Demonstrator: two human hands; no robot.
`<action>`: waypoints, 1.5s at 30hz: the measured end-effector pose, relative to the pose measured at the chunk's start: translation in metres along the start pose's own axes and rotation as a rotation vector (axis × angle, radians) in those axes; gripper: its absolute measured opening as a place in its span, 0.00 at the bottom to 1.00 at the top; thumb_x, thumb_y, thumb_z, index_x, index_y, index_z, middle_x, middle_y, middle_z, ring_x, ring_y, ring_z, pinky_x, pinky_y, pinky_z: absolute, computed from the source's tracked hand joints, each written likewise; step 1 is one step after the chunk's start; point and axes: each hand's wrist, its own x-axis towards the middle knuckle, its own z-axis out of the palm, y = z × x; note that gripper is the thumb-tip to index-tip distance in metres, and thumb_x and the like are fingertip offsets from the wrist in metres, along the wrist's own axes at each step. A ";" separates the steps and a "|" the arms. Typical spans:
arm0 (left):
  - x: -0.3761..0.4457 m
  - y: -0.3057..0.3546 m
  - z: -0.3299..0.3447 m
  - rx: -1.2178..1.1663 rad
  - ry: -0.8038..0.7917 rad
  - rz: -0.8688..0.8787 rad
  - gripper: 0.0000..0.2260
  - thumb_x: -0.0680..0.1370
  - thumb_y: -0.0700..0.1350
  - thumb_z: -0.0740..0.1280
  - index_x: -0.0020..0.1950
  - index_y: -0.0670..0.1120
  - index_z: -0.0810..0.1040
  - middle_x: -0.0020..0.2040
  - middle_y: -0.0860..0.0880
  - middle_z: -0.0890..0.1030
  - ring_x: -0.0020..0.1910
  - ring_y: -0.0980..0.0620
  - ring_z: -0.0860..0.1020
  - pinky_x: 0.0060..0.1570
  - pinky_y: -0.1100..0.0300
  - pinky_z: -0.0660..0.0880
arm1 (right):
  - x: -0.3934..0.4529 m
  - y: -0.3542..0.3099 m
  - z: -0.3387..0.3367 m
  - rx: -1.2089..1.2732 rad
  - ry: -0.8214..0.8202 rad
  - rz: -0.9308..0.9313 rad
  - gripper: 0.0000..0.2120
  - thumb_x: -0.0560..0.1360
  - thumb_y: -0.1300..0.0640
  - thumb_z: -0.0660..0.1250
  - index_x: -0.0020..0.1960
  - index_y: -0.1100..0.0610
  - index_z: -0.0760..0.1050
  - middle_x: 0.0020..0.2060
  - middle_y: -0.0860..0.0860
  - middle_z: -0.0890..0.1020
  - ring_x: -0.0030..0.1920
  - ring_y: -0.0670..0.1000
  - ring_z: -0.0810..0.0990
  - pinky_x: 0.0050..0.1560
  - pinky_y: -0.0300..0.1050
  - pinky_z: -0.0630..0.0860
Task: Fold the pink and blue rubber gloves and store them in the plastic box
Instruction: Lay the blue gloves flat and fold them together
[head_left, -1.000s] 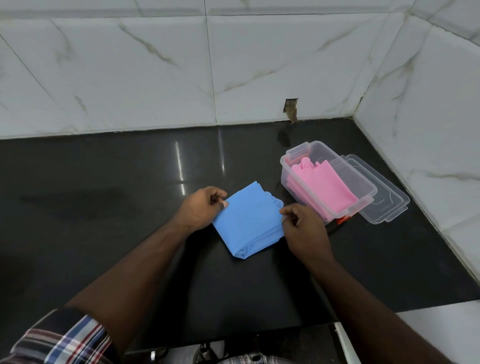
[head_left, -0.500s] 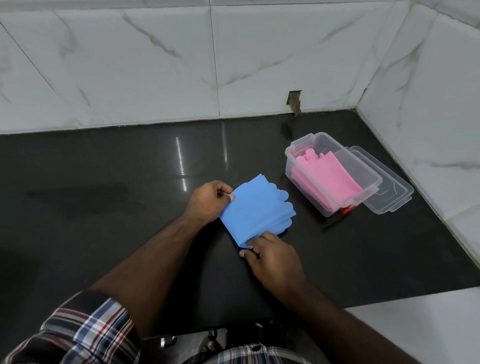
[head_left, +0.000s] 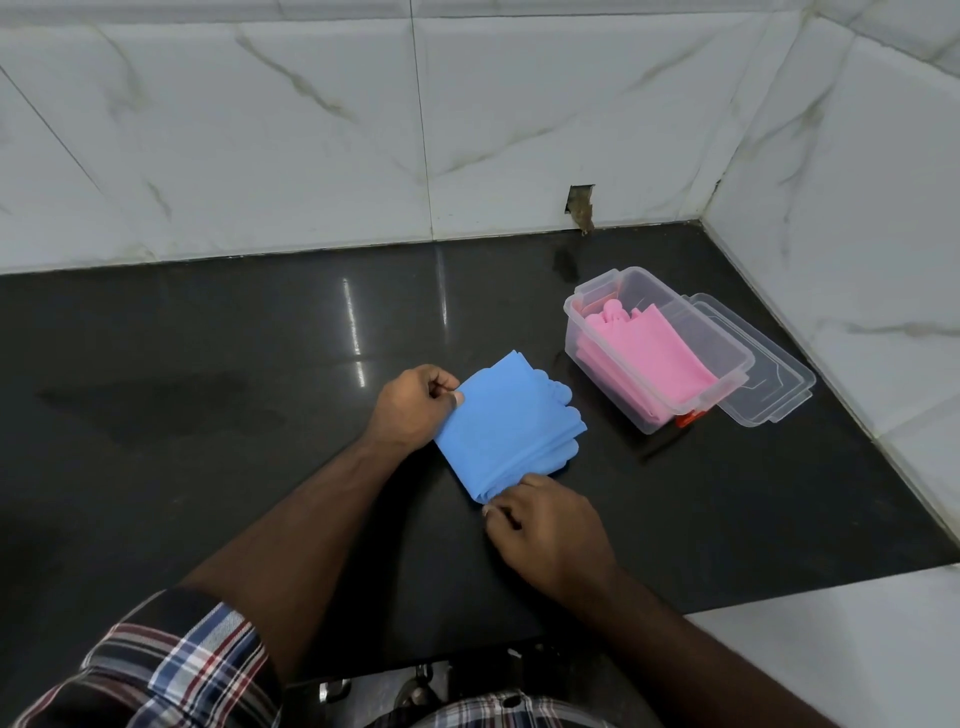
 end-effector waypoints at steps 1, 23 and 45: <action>-0.001 0.001 0.000 -0.006 0.012 0.006 0.04 0.75 0.47 0.71 0.49 0.50 0.82 0.43 0.55 0.83 0.44 0.56 0.81 0.42 0.66 0.73 | 0.002 0.000 -0.007 0.005 0.040 -0.008 0.13 0.75 0.45 0.60 0.35 0.51 0.72 0.33 0.45 0.74 0.37 0.46 0.76 0.38 0.45 0.74; -0.073 -0.023 0.050 0.695 0.152 0.112 0.31 0.81 0.63 0.45 0.81 0.49 0.57 0.81 0.52 0.59 0.80 0.43 0.53 0.73 0.33 0.53 | 0.110 0.047 -0.007 -0.388 -0.067 -0.328 0.29 0.80 0.41 0.46 0.78 0.51 0.59 0.78 0.53 0.61 0.77 0.56 0.57 0.76 0.56 0.53; -0.090 -0.008 0.025 0.380 0.212 -0.080 0.32 0.78 0.65 0.58 0.79 0.55 0.57 0.75 0.52 0.67 0.73 0.46 0.64 0.68 0.45 0.66 | 0.149 0.027 -0.051 -0.236 -0.160 -0.340 0.23 0.82 0.53 0.58 0.76 0.50 0.63 0.76 0.48 0.64 0.77 0.52 0.59 0.75 0.50 0.58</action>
